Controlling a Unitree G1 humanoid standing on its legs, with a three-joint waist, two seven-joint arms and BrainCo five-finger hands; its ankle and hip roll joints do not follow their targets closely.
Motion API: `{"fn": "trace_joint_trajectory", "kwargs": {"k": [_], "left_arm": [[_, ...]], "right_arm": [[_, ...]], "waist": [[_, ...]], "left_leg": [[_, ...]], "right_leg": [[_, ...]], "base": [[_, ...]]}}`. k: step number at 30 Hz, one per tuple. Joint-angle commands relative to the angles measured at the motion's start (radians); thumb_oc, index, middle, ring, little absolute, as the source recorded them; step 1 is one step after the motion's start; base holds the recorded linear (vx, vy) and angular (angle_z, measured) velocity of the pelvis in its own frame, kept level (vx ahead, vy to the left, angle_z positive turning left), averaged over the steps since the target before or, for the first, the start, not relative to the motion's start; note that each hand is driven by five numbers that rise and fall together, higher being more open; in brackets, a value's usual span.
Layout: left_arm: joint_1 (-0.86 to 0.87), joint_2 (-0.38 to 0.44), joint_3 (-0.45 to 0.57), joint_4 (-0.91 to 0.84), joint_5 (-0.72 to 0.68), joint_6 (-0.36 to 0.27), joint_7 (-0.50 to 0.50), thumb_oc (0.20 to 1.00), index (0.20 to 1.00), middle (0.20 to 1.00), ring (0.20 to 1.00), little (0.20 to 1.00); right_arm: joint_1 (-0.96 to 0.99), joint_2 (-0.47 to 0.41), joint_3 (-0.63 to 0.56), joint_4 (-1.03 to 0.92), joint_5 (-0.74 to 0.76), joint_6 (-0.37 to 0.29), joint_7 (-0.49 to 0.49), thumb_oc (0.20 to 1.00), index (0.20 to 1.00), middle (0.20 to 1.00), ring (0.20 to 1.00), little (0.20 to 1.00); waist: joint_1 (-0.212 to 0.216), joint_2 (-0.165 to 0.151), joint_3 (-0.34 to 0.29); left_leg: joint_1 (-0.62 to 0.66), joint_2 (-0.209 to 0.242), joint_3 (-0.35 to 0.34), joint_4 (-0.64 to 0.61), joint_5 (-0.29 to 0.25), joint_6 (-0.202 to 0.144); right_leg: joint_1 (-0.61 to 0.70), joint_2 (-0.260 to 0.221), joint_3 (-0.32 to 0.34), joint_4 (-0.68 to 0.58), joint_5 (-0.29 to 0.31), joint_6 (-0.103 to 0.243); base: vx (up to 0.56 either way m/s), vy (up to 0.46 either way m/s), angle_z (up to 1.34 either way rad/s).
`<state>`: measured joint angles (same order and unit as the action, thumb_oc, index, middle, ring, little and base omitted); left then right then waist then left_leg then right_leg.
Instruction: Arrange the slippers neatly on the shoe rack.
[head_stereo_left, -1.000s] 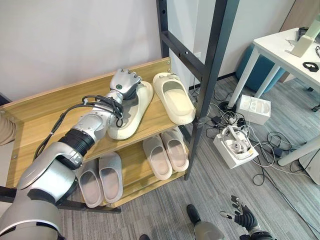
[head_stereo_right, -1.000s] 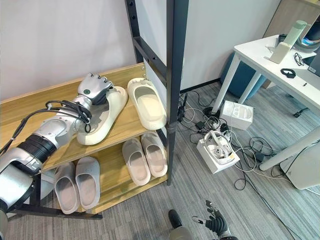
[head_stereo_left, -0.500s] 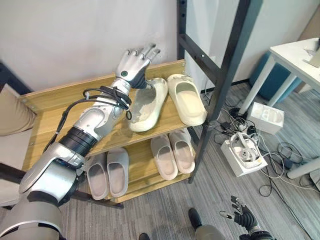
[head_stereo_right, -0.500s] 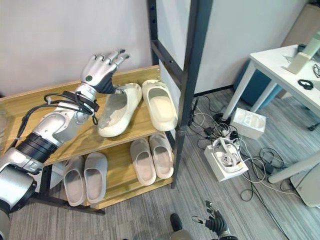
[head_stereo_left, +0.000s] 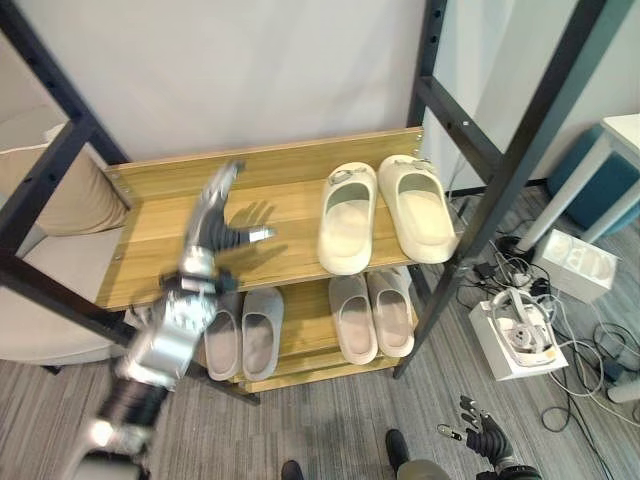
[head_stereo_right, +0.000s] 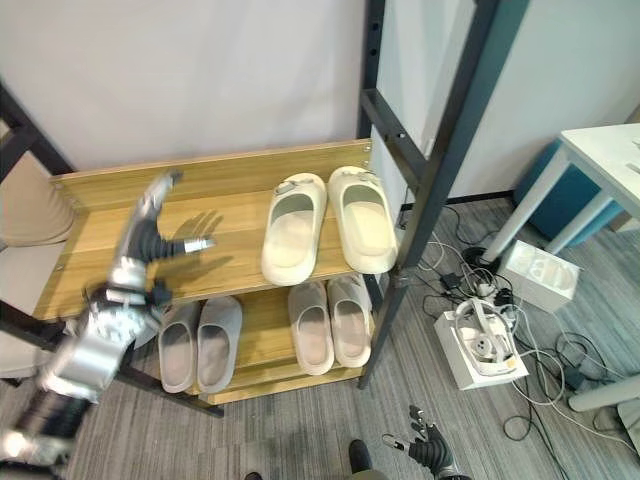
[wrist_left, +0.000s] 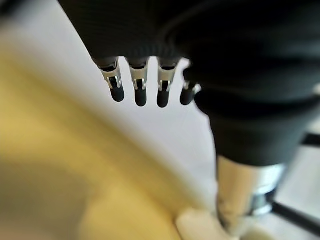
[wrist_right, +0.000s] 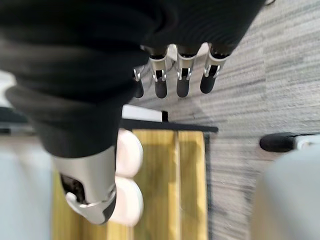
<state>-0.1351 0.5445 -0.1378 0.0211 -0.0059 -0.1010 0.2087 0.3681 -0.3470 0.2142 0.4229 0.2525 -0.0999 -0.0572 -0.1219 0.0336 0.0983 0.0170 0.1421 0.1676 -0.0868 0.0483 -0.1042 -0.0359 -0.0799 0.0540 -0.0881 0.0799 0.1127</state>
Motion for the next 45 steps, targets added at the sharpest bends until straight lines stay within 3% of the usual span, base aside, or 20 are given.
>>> {"fn": "trace_joint_trajectory", "kwargs": {"k": [1,4,10,13,20,22,27,28,29,31,32,33,38,41,42,45], "left_arm": [[-0.137,0.043,-0.040,-0.033,-0.392,-0.110,-0.075,1.000,1.000,1.000,1.000,1.000],[-0.043,0.079,-0.086,-0.106,-0.575,-0.086,-0.143,1.000,1.000,1.000,1.000,1.000],[-0.064,0.111,-0.225,-0.152,-0.846,-0.042,-0.177,1.000,1.000,1.000,1.000,1.000],[-0.127,0.087,-0.272,-0.131,-0.891,-0.039,-0.161,1.000,1.000,1.000,1.000,1.000],[-0.308,-0.072,-0.371,-0.040,-0.908,-0.039,-0.108,1.000,1.000,1.000,1.000,1.000],[-0.308,-0.072,-0.371,-0.040,-0.908,-0.039,-0.108,1.000,1.000,1.000,1.000,1.000],[-0.356,-0.118,-0.386,0.000,-0.873,-0.028,-0.085,1.000,1.000,1.000,1.000,1.000],[-0.369,-0.102,-0.361,0.008,-0.752,-0.025,-0.070,1.000,1.000,1.000,1.000,1.000],[-0.369,-0.102,-0.361,0.007,-0.752,-0.024,-0.070,1.000,1.000,1.000,1.000,1.000],[-0.366,-0.097,-0.322,0.025,-0.622,-0.029,-0.048,1.000,1.000,1.000,1.000,1.000],[-0.371,-0.074,-0.280,0.045,-0.432,-0.026,-0.032,1.000,1.000,1.000,1.000,1.000],[-0.370,-0.074,-0.279,0.045,-0.431,-0.026,-0.031,1.000,1.000,1.000,1.000,1.000],[-0.385,-0.018,-0.156,0.083,-0.124,-0.019,0.050,1.000,1.000,1.000,1.000,1.000],[-0.349,-0.005,-0.105,0.011,-0.126,-0.040,0.068,1.000,1.000,1.000,1.000,1.000],[-0.311,0.000,-0.058,-0.100,-0.199,-0.091,0.072,1.000,1.000,1.000,1.000,1.000],[-0.277,-0.008,-0.033,-0.193,-0.307,-0.133,0.046,1.000,1.000,1.000,1.000,1.000]], "right_arm": [[0.033,0.001,-0.047,-0.092,-0.020,-0.011,0.004,1.000,1.000,1.000,1.000,1.000],[0.058,-0.012,-0.054,-0.121,-0.020,-0.007,0.009,1.000,1.000,1.000,1.000,1.000],[0.067,-0.050,-0.028,-0.155,-0.016,-0.008,0.005,1.000,1.000,1.000,1.000,1.000],[0.062,-0.060,-0.015,-0.159,-0.009,-0.009,0.002,1.000,1.000,1.000,1.000,1.000],[0.048,-0.067,0.006,-0.161,0.010,0.001,-0.012,1.000,1.000,1.000,1.000,1.000],[0.048,-0.067,0.006,-0.161,0.010,0.001,-0.012,1.000,1.000,1.000,1.000,1.000],[0.041,-0.062,0.011,-0.158,0.016,0.007,-0.018,1.000,1.000,1.000,1.000,1.000],[0.038,-0.058,0.010,-0.156,0.020,0.004,-0.016,1.000,1.000,1.000,1.000,1.000],[0.038,-0.058,0.010,-0.156,0.020,0.004,-0.016,1.000,1.000,1.000,1.000,1.000],[0.033,-0.050,0.010,-0.145,0.016,0.000,-0.011,1.000,1.000,1.000,1.000,1.000],[0.028,-0.042,0.006,-0.129,0.013,-0.007,-0.007,1.000,1.000,1.000,1.000,1.000],[0.028,-0.042,0.006,-0.128,0.013,-0.007,-0.007,1.000,1.000,1.000,1.000,1.000],[-0.007,-0.027,-0.001,-0.097,0.003,-0.021,-0.008,1.000,1.000,1.000,1.000,1.000],[-0.017,-0.021,0.001,-0.089,0.004,-0.025,-0.008,1.000,1.000,1.000,1.000,1.000],[-0.018,-0.020,0.000,-0.087,0.005,-0.027,-0.002,1.000,1.000,1.000,1.000,1.000],[-0.018,-0.022,0.009,-0.071,0.011,-0.028,0.007,1.000,1.000,1.000,1.000,1.000]], "waist": [[-0.002,-0.019,-0.007],[0.001,-0.016,-0.005],[-0.013,-0.013,-0.002],[-0.020,-0.016,-0.002],[-0.053,-0.017,0.002],[-0.053,-0.017,0.002],[-0.062,-0.014,0.004],[-0.058,-0.015,0.003],[-0.058,-0.015,0.003],[-0.051,-0.017,0.002],[-0.044,-0.019,0.001],[-0.045,-0.019,0.001],[-0.020,-0.025,0.001],[-0.015,-0.027,0.001],[-0.004,-0.030,0.001],[0.002,-0.031,-0.001]], "left_leg": [[0.025,0.007,-0.059,0.000,-0.059,-0.012],[0.023,0.007,-0.060,0.000,-0.057,-0.011],[0.022,0.009,-0.055,0.000,-0.051,-0.011],[0.022,0.010,-0.053,0.000,-0.050,-0.012],[0.027,0.009,-0.036,0.000,-0.051,-0.010],[0.027,0.009,-0.036,0.000,-0.051,-0.010],[0.028,0.010,-0.032,0.000,-0.051,-0.009],[0.027,0.010,-0.033,0.000,-0.050,-0.008],[0.027,0.010,-0.033,0.000,-0.050,-0.008],[0.026,0.009,-0.036,0.000,-0.051,-0.008],[0.026,0.009,-0.040,0.000,-0.051,-0.008],[0.026,0.009,-0.040,0.000,-0.051,-0.008],[0.020,0.008,-0.061,0.000,-0.052,-0.008],[0.019,0.006,-0.068,0.000,-0.051,-0.008],[0.018,0.004,-0.071,0.000,-0.051,-0.008],[0.016,0.004,-0.073,0.000,-0.051,-0.008]], "right_leg": [[0.022,-0.034,-0.046,0.006,-0.073,0.041],[0.021,-0.036,-0.050,0.006,-0.070,0.045],[0.017,-0.037,-0.048,0.007,-0.065,0.050],[0.013,-0.037,-0.043,0.008,-0.064,0.051],[0.001,-0.034,-0.023,0.011,-0.064,0.051],[0.001,-0.034,-0.023,0.011,-0.064,0.051],[-0.001,-0.033,-0.018,0.012,-0.066,0.050],[-0.001,-0.034,-0.020,0.010,-0.066,0.049],[0.000,-0.034,-0.020,0.010,-0.066,0.049],[0.001,-0.034,-0.022,0.011,-0.068,0.047],[0.004,-0.035,-0.026,0.010,-0.069,0.047],[0.005,-0.035,-0.027,0.010,-0.070,0.047],[0.016,-0.039,-0.047,0.010,-0.074,0.044],[0.019,-0.040,-0.054,0.010,-0.075,0.044],[0.022,-0.041,-0.060,0.010,-0.076,0.044],[0.024,-0.042,-0.065,0.009,-0.076,0.045]], "base": [[-0.02,0.003,0.06],[-0.01,0.002,0.01],[0.00,0.000,0.00],[-0.01,-0.002,-0.03],[-0.01,-0.002,-0.04],[0.00,-0.001,-0.02],[0.00,-0.001,-0.06],[0.00,-0.005,-0.03],[0.00,-0.003,-0.03],[0.00,0.000,0.00],[0.00,0.000,0.00],[0.00,0.000,0.00],[0.00,-0.001,0.04],[0.00,0.009,0.17],[0.00,0.024,0.20],[0.00,0.011,0.07]]}}
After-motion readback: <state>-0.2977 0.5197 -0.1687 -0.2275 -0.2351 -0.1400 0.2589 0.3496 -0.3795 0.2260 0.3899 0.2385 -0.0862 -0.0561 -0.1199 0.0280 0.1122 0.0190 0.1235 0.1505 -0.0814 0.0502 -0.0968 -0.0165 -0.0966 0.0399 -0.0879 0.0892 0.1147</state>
